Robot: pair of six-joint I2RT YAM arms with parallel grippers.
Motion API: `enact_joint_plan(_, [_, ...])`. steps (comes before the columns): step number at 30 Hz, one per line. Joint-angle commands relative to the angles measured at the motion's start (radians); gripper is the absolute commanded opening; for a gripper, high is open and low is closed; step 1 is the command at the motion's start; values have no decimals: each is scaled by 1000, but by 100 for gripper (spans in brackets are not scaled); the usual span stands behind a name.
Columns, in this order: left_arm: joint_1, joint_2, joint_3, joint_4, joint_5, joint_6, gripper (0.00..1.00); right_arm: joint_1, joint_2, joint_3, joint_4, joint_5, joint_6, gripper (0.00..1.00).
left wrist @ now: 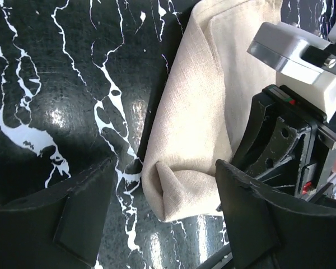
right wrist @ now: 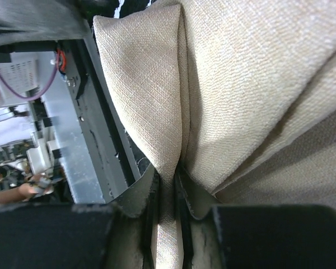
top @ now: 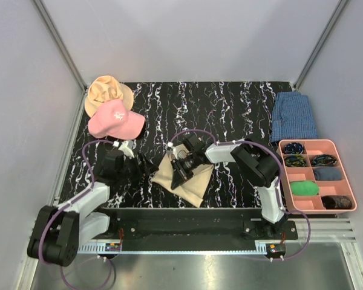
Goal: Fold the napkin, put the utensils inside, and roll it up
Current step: Roll the napkin with the utensil
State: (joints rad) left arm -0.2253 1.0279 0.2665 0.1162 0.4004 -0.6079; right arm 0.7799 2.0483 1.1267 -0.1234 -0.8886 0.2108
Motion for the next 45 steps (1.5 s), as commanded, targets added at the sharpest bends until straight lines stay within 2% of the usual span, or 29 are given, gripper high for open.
enact_joint_plan(1, [-2, 104, 23, 82, 58, -12, 75, -21, 70, 8, -48, 7, -8, 18])
enact_joint_plan(6, [-5, 152, 19, 111, 60, -35, 65, -45, 102, 25, -48, -6, 4, 18])
enact_joint_plan(15, [-19, 110, -30, 180, 69, -55, 68, -93, 167, 44, -53, -49, 30, 18])
enact_joint_plan(23, [-43, 11, -58, 191, 69, -38, 69, -122, 193, 59, -62, -61, 35, 18])
enact_joint_plan(28, [-65, 7, -55, 212, 63, -26, 67, -126, 211, 76, -74, -64, 36, 18])
enact_joint_plan(34, [-80, 80, -39, 244, 66, -30, 58, -128, 214, 84, -81, -56, 35, 18])
enact_joint_plan(37, [-86, 112, -30, 257, 54, -38, 49, -128, 213, 85, -81, -50, 35, 18])
enact_joint_plan(38, [-88, 118, -27, 257, 42, -39, 43, -128, 213, 84, -81, -50, 35, 18])
enact_joint_plan(40, [-89, 135, -18, 255, 37, -38, 40, -128, 210, 87, -84, -46, 33, 18])
enact_joint_plan(44, [-89, 159, 5, 231, 11, -29, 21, -128, 196, 97, -93, -41, 33, 20])
enact_joint_plan(45, [-89, 162, 26, 188, -1, -24, 11, -128, 188, 100, -99, -41, 33, 22])
